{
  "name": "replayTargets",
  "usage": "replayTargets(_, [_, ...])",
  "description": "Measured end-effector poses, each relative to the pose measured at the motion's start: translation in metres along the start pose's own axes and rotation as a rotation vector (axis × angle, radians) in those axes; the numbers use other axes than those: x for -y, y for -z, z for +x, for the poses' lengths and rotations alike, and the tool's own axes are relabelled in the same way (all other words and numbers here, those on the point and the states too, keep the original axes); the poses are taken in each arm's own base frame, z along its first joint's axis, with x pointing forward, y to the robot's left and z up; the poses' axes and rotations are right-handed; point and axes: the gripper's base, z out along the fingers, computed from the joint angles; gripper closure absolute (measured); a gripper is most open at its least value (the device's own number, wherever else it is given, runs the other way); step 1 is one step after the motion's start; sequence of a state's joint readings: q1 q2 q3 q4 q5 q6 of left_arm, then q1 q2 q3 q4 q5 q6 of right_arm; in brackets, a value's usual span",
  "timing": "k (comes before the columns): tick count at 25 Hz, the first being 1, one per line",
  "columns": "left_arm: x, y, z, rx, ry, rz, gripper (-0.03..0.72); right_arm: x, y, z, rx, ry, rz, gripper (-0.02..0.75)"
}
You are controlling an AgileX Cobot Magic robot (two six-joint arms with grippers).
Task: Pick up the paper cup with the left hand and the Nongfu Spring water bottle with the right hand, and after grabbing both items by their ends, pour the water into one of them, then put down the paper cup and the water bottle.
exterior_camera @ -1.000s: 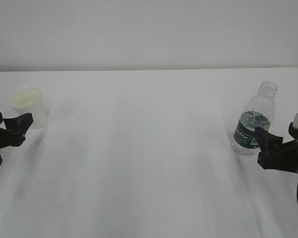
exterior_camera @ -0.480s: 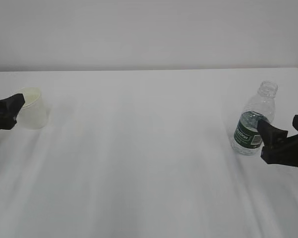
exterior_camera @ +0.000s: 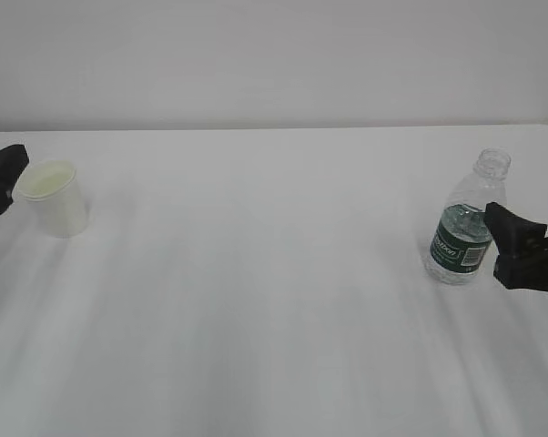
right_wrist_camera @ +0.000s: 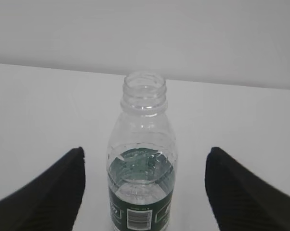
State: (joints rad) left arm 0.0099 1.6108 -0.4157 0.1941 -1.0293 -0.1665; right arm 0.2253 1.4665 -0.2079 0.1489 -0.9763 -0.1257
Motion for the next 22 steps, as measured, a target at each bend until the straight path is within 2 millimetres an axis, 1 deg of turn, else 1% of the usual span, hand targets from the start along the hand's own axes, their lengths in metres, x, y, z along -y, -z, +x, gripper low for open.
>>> replayTargets(3, [0.001,0.004,-0.007,0.006,-0.007,-0.001,0.122,0.001,0.004,-0.005,0.011,0.003,-0.001,0.15])
replayTargets(9, [0.004,0.016,-0.032,0.055,-0.029,-0.005,0.129,0.002,0.014,-0.016,0.042,0.0,-0.001,0.151])
replayTargets(16, [0.01,0.038,-0.063,0.13,-0.068,-0.002,0.132,0.004,0.027,-0.031,0.08,-0.015,-0.007,0.15])
replayTargets(22, [0.014,0.056,-0.082,0.165,-0.103,-0.002,0.132,0.005,0.041,-0.042,0.113,-0.023,-0.015,0.15])
